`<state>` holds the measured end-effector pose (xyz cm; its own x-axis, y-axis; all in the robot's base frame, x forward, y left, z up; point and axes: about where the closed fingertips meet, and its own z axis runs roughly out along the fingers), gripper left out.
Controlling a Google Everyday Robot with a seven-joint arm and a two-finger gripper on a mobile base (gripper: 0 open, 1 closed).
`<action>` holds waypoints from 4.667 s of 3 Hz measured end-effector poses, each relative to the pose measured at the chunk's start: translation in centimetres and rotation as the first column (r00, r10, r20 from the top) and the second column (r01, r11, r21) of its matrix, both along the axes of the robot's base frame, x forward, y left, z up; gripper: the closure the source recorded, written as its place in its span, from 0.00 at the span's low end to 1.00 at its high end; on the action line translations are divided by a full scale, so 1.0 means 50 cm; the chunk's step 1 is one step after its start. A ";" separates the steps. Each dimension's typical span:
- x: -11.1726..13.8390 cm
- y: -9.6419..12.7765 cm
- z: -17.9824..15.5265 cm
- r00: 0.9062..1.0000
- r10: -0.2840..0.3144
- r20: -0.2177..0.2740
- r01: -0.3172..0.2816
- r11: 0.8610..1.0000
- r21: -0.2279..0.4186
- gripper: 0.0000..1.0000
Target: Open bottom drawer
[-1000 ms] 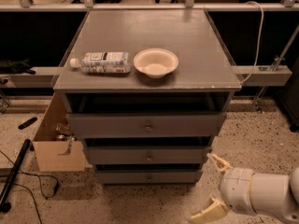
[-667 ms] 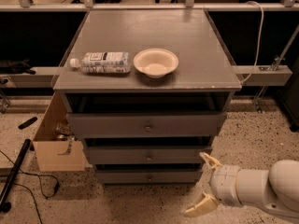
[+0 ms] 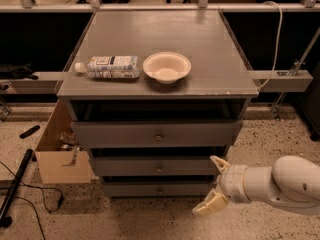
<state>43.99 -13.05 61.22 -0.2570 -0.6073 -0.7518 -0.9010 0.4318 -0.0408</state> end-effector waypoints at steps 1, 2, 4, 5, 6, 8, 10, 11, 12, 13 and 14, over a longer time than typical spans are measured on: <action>0.019 -0.008 -0.027 0.999 -0.027 0.033 0.028 0.999 -0.035 0.00; 0.073 -0.083 -0.126 0.997 -0.021 0.068 0.026 0.997 -0.067 0.00; 0.154 -0.187 -0.273 1.000 -0.016 0.021 0.017 0.999 -0.043 0.00; 0.154 -0.187 -0.273 1.000 -0.016 0.020 0.017 0.999 -0.043 0.00; 0.150 -0.157 -0.310 1.000 0.005 0.001 -0.005 1.000 -0.031 0.00; 0.086 -0.105 -0.497 0.993 0.050 -0.105 -0.053 0.998 -0.022 0.00; 0.167 -0.033 -0.701 0.992 0.061 -0.111 -0.066 0.997 -0.050 0.00; 0.183 -0.021 -0.721 0.992 0.061 -0.111 -0.067 0.997 -0.050 0.00; 0.213 -0.005 -0.741 0.994 0.063 -0.092 -0.069 0.995 -0.066 0.00; 0.251 0.010 -0.766 0.996 0.063 -0.070 -0.070 0.993 -0.091 0.00; 0.303 0.002 -0.808 0.999 0.038 -0.023 -0.041 0.991 -0.125 0.00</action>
Offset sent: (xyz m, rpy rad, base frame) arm 0.0692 -0.0821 -0.1192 -0.0506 -0.0860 -0.0341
